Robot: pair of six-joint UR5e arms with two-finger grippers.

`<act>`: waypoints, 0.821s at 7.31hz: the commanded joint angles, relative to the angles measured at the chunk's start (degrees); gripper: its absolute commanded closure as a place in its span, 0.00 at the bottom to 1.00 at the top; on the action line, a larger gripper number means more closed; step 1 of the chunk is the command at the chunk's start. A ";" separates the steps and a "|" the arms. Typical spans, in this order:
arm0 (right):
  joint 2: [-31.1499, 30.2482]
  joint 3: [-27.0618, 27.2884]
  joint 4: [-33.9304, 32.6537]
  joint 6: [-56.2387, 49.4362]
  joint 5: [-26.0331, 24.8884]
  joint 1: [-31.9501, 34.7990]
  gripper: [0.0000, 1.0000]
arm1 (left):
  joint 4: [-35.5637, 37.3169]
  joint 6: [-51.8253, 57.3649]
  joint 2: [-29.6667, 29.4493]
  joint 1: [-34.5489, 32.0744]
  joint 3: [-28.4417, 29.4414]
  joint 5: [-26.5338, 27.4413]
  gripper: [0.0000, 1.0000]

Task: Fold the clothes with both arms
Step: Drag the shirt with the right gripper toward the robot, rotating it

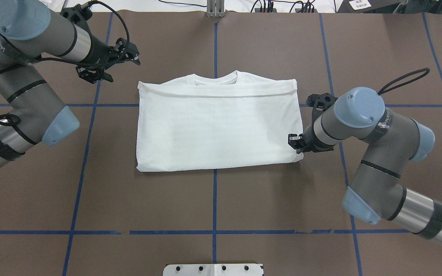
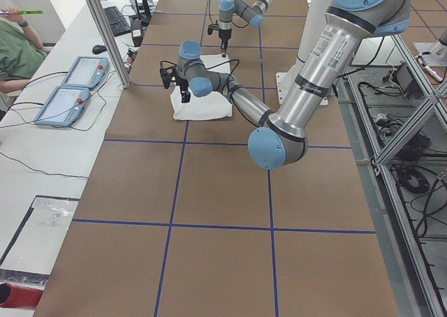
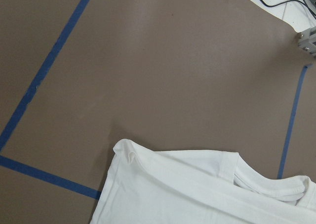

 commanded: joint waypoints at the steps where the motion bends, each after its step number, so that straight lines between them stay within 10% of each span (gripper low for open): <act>1: -11.58 11.30 -0.91 -0.07 0.05 -0.31 1.00 | 0.02 -0.10 -0.23 0.00 -0.63 0.31 0.01; 6: -29.47 25.60 -0.73 0.45 10.05 -15.03 1.00 | 0.02 -0.19 0.11 1.05 -3.17 1.28 0.01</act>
